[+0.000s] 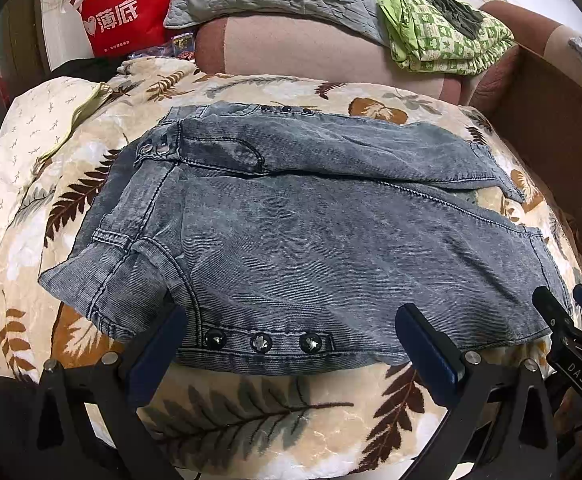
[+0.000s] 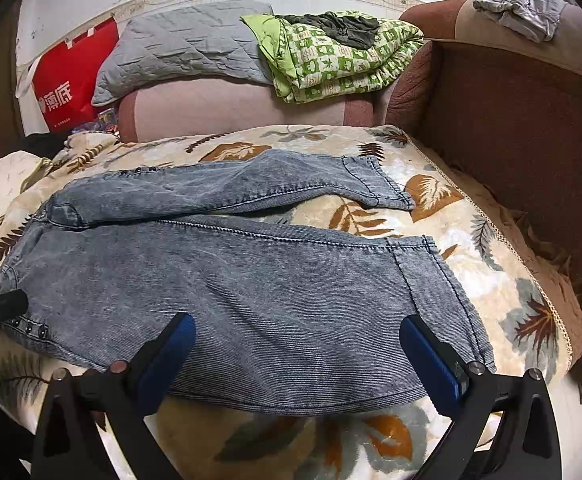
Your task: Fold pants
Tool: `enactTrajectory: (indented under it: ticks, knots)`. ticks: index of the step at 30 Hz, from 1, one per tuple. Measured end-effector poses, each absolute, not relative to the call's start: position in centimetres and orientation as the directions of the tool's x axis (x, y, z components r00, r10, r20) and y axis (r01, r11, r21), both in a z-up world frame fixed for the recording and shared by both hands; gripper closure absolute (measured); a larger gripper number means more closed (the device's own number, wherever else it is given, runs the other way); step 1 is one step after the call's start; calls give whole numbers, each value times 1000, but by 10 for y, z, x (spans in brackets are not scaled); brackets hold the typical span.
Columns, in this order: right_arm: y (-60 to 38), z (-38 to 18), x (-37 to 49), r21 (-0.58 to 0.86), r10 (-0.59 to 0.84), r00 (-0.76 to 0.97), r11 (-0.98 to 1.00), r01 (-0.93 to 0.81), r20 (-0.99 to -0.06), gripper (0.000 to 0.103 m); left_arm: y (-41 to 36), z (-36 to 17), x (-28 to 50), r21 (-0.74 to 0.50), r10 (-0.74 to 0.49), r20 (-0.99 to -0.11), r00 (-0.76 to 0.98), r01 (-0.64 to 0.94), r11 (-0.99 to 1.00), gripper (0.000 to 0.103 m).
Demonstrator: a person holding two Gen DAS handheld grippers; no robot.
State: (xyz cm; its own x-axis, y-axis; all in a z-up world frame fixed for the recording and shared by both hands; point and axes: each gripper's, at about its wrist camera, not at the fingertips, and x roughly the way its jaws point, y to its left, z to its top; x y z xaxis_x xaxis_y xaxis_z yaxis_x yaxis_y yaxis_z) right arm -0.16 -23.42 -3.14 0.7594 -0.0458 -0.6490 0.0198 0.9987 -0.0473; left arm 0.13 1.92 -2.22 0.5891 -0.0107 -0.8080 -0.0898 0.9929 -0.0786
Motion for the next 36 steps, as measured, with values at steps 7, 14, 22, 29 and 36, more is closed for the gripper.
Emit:
enactTrajectory:
  ticks: [7, 14, 22, 29, 36]
  knots:
    - [-235, -33, -1, -33, -37, 753, 999, 21, -657, 0, 27, -21, -1, -107, -31, -807, 590, -93, 990, 0]
    - [-275, -39, -7, 338, 246, 653, 941, 16, -716, 0, 110, -22, -15, -213, 40, -784, 619, -330, 920, 0]
    - [-375, -82, -19, 630, 374, 583, 705, 325, -721, 5, 177, -58, -12, -330, 9, -827, 563, -499, 801, 0]
    - [-428, -105, -9, 735, 392, 635, 490, 468, -665, 18, 186, -71, -11, -367, -13, -819, 573, -507, 780, 0]
    - [-440, -100, 6, 704, 328, 645, 509, 495, -691, 71, 191, -70, -7, -379, -28, -820, 572, -505, 776, 0]
